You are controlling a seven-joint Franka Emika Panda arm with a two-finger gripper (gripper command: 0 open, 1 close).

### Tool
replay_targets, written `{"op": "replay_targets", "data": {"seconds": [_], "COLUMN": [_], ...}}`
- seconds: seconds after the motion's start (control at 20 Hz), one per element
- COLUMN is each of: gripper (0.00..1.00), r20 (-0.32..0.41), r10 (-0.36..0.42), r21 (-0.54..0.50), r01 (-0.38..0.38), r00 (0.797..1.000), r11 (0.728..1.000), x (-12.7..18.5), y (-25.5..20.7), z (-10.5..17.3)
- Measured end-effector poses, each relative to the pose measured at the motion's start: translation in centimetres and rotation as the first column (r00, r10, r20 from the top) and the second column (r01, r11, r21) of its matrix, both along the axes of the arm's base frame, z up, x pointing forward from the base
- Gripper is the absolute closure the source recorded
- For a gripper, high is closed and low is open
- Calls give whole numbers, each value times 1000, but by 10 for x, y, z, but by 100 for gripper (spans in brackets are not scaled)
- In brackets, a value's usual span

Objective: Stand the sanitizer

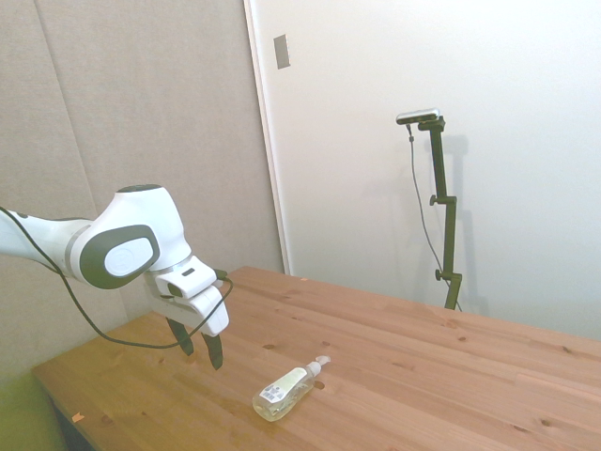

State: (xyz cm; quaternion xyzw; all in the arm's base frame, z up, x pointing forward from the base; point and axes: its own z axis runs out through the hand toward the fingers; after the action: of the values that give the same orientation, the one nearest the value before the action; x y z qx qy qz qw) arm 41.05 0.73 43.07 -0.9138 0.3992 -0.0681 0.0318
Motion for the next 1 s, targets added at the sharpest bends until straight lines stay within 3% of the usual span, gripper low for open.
{"op": "replay_targets", "data": {"seconds": [0.25, 0.55, 1.0], "gripper": [0, 0, 0], "r20": [9, 69, 50], "r10": [-12, -106, -214], "r21": [2, -32, -89], "r01": [12, 108, 218], "r00": [1000, 992, 976], "r11": [1000, 994, 972], "x": [8, 70, 149], "y": [-1, -32, -100], "z": [2, 10, -17]}}
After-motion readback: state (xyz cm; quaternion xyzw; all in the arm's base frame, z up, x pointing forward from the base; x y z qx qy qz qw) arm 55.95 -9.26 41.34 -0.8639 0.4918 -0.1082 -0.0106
